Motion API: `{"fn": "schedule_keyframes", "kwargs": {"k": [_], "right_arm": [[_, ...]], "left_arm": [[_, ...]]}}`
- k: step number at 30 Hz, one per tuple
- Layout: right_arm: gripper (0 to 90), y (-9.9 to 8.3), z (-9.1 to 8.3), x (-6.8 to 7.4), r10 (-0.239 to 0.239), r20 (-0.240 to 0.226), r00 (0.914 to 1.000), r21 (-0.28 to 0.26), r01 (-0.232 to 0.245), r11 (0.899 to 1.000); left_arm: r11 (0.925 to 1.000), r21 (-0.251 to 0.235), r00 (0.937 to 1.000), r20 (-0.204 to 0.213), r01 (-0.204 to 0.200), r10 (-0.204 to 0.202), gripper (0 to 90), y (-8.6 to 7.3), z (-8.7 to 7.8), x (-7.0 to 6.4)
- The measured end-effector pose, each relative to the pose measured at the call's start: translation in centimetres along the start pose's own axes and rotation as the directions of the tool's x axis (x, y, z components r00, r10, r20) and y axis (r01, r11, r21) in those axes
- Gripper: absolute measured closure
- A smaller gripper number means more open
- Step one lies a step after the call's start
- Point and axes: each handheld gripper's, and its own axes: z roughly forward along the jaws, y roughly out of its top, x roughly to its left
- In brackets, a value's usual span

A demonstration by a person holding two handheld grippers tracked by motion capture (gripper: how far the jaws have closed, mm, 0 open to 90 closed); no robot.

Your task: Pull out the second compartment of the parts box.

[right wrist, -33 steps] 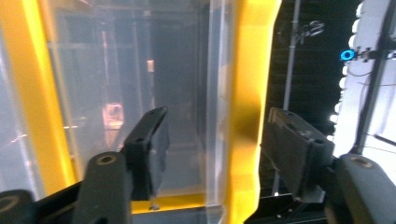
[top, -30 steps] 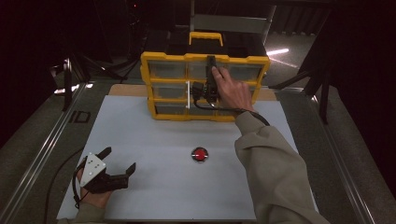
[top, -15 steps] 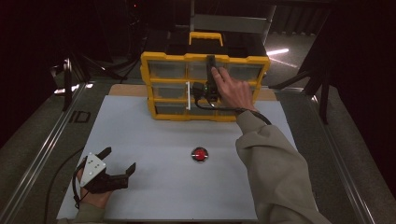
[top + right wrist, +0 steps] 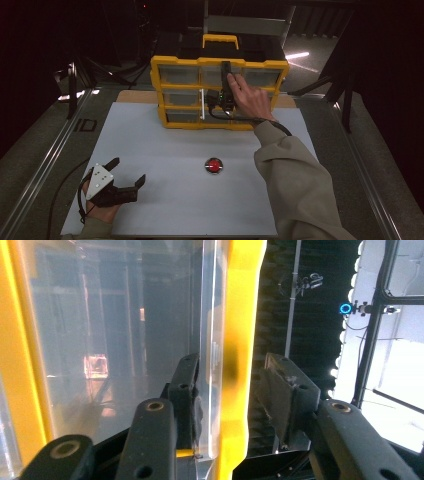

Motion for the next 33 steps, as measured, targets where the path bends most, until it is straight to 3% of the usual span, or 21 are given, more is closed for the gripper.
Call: {"fn": "schedule_keyframes", "kwargs": {"k": [15,33], "right_arm": [[76.9,0.14,-0.54,-0.28,0.000,-0.073,0.9973,0.010,0.000,1.000],[79.8,0.28,-0.75,-0.13,0.007,-0.085,0.9964,0.020,-0.005,1.000]], "left_arm": [[1.0000,0.002,1.0000,-0.001,-0.003,0.003,0.0,0.01,0.01,-0.03],[1.0000,0.004,1.0000,-0.004,-0.004,0.004,0.0,0.02,0.02,-0.05]]}}
